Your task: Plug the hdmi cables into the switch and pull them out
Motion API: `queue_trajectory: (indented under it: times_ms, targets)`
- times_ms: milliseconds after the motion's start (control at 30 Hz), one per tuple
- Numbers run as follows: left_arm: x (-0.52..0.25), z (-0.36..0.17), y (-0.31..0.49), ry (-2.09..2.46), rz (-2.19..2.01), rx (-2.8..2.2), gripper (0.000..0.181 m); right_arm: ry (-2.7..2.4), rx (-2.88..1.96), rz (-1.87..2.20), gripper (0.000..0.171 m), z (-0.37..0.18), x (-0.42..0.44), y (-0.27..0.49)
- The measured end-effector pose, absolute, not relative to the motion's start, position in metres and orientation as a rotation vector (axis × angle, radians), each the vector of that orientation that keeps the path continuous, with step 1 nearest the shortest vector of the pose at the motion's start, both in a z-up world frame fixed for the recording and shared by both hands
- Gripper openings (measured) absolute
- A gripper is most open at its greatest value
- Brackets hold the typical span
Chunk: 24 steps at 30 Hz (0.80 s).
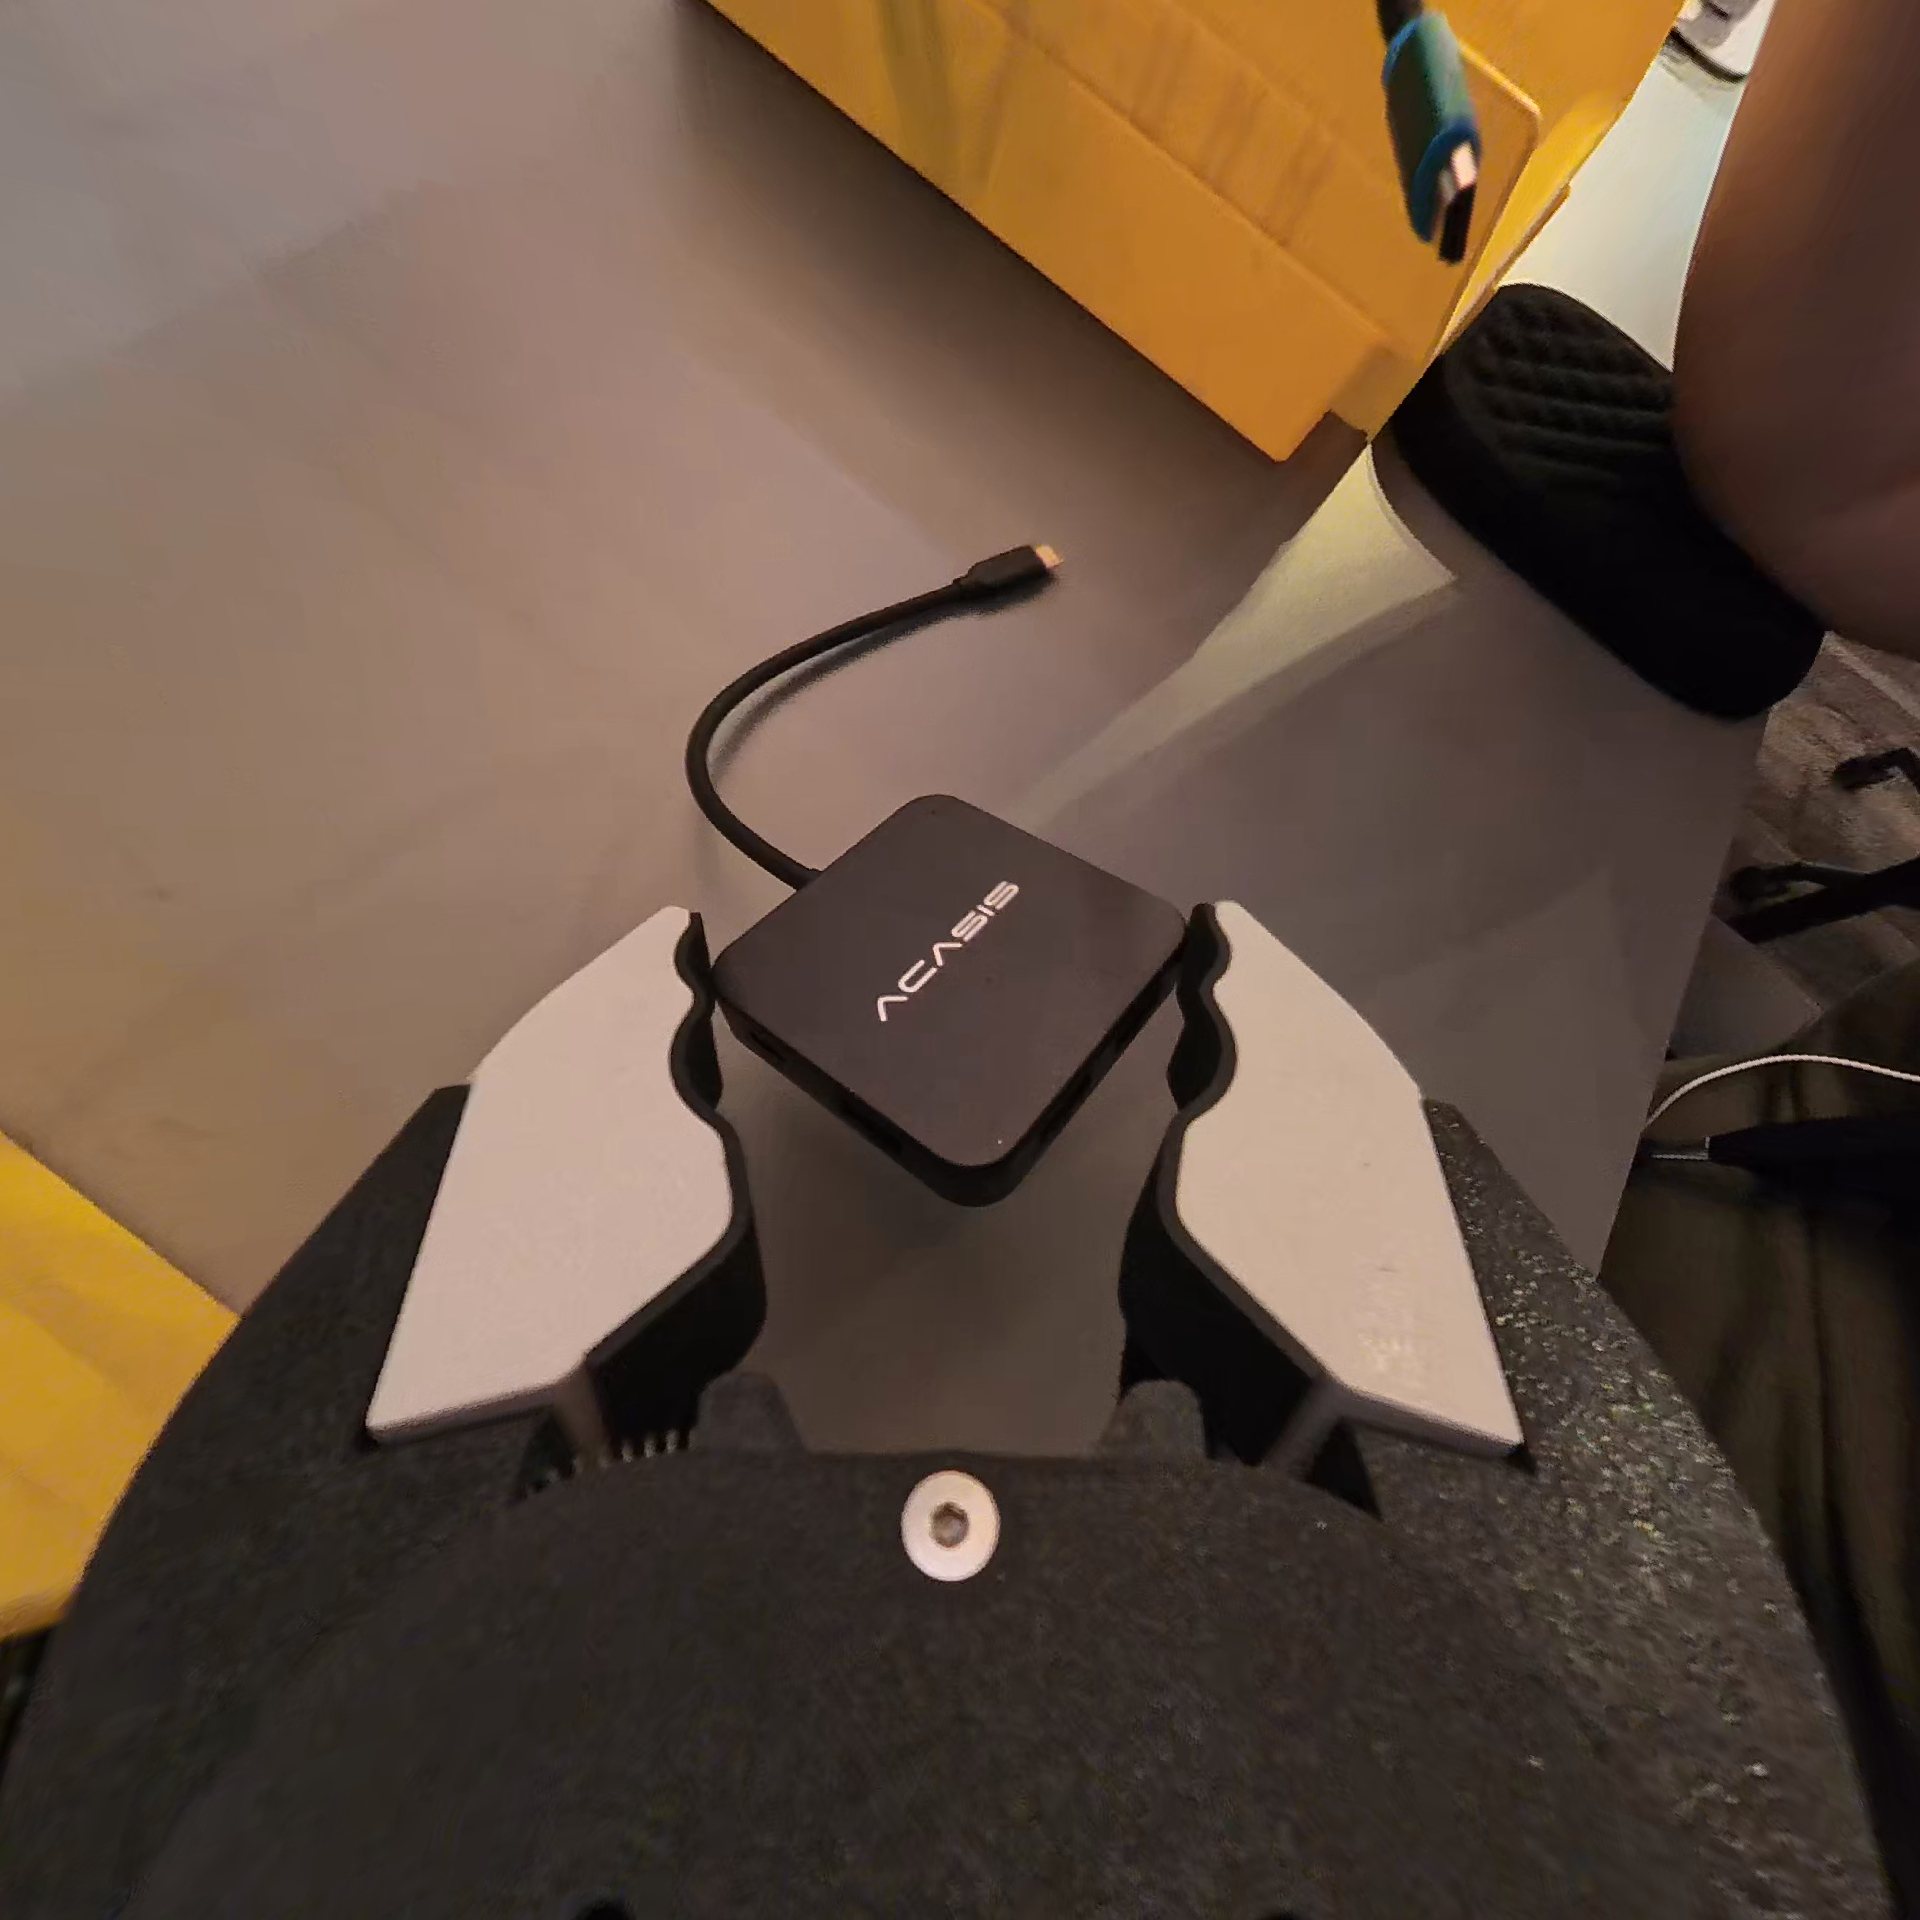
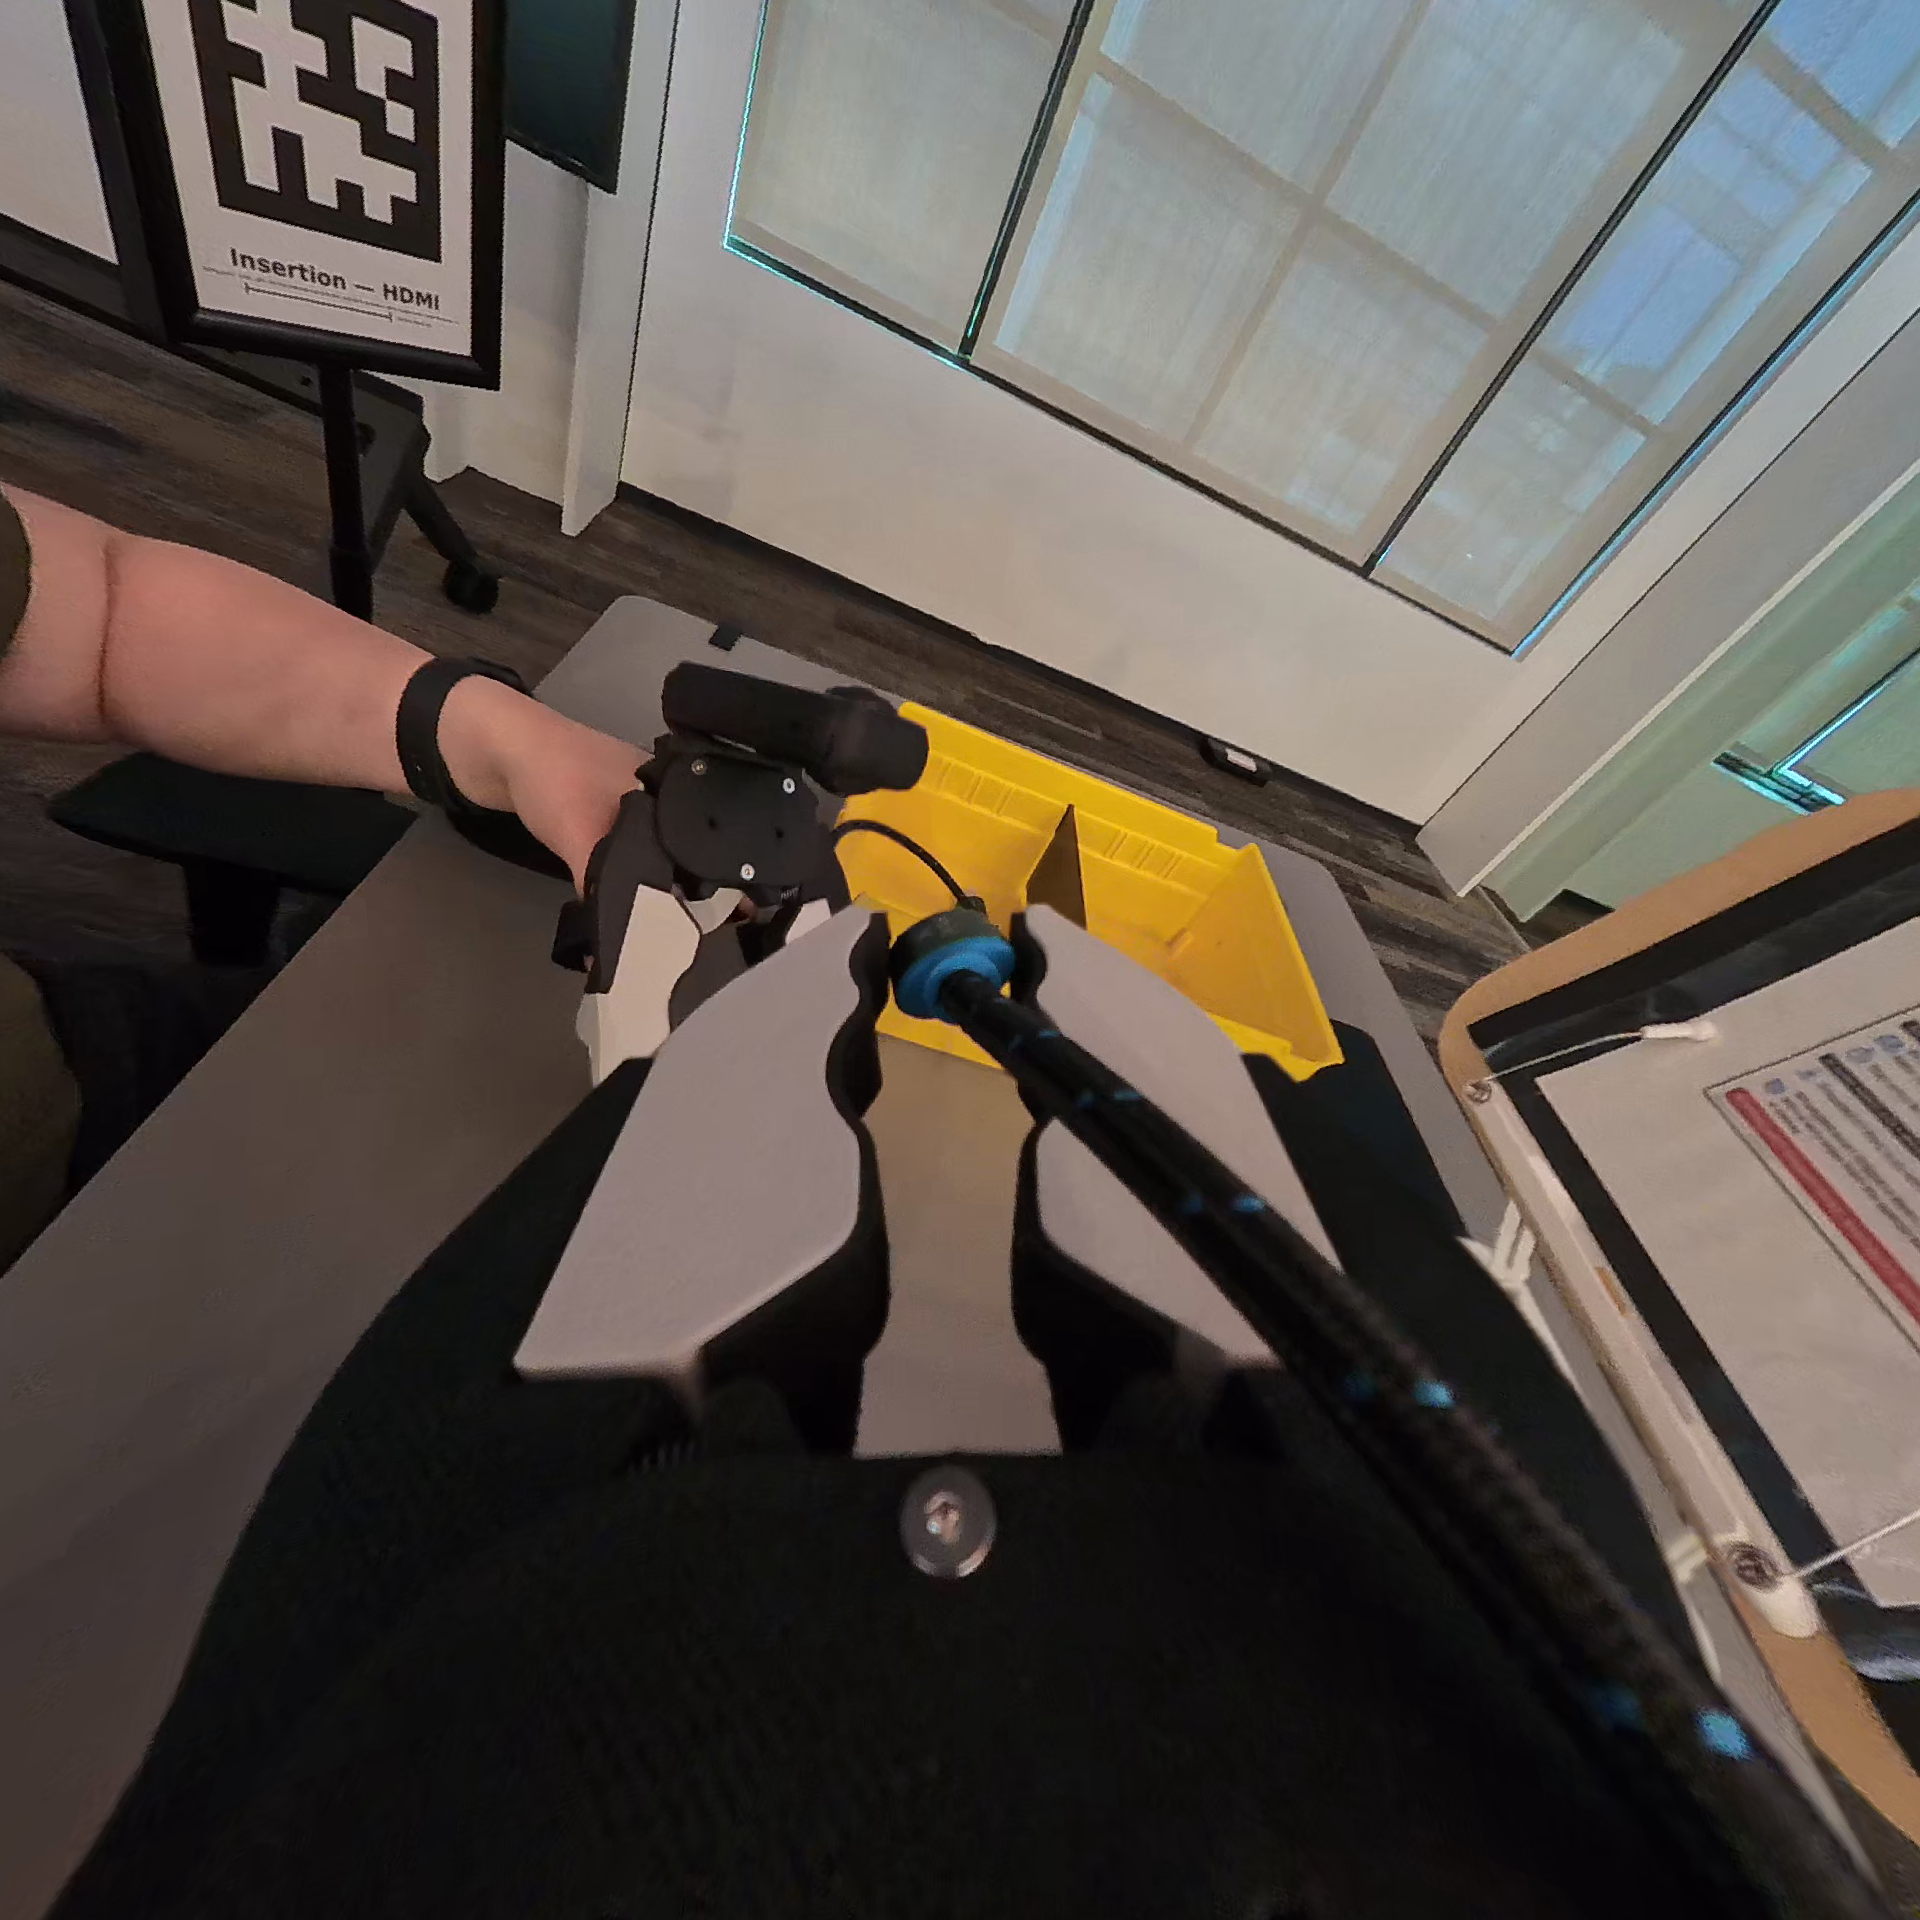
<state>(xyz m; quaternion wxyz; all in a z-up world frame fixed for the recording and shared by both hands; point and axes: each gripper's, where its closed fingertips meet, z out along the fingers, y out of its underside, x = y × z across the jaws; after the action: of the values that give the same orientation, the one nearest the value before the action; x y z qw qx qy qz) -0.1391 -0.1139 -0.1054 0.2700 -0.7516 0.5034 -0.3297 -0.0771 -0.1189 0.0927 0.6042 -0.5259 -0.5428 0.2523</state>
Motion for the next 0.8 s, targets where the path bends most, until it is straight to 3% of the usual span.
queue_trajectory:
  times_ms: [367,800]
  targets:
    - [-0.153,-0.095,-0.106,1.275,-0.885,-2.052,0.086,-1.2,-1.385,0.728,0.021,0.057,-0.104,-0.106]
    - [-0.177,-0.081,-0.094,1.212,-0.87,-2.057,0.086,-1.244,-1.569,0.825,0.019,-0.026,-0.149,-0.116]
